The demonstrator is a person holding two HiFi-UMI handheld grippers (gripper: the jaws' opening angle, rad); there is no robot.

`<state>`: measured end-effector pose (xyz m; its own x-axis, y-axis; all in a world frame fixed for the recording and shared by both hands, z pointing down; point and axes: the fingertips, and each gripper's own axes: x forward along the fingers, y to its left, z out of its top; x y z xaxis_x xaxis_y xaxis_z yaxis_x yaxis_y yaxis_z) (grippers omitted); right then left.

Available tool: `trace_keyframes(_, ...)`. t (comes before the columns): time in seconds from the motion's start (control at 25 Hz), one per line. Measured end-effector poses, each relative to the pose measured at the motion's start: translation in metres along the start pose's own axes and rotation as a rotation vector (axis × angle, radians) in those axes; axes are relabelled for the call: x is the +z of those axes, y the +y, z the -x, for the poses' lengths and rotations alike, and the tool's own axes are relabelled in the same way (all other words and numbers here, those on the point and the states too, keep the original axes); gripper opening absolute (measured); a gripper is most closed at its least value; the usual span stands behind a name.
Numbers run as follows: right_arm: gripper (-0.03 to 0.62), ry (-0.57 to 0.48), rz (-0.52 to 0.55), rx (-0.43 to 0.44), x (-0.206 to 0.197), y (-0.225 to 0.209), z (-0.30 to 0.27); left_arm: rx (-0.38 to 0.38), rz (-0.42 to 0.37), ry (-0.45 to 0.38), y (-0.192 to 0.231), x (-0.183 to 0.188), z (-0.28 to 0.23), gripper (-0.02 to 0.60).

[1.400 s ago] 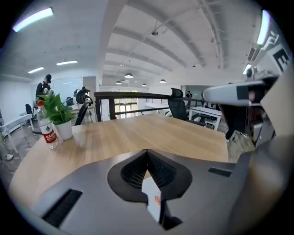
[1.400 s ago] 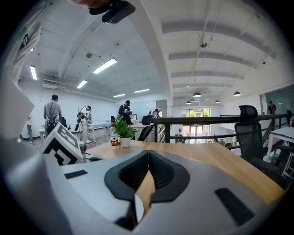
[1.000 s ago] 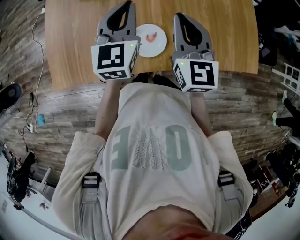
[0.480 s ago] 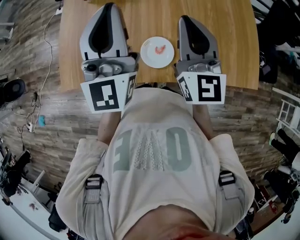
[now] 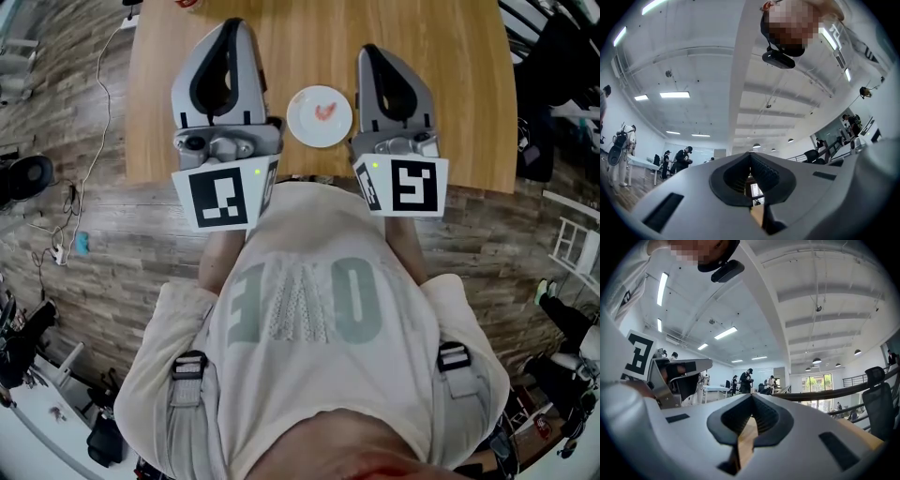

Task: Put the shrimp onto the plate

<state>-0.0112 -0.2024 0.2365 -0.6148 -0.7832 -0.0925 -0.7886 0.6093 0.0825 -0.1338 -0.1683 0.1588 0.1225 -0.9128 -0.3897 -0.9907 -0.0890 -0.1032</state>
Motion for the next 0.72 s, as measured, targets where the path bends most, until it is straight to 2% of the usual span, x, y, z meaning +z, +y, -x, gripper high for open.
trace_keyframes(0.52, 0.018, 0.003, 0.015, -0.005, 0.002, 0.002, 0.002, -0.046, 0.007, 0.007, -0.007, -0.002, -0.002, 0.009)
trace_keyframes(0.72, 0.018, 0.009, 0.019, -0.002, 0.001, 0.004, 0.001, -0.055, 0.008, 0.045, -0.007, -0.011, -0.003, 0.009)
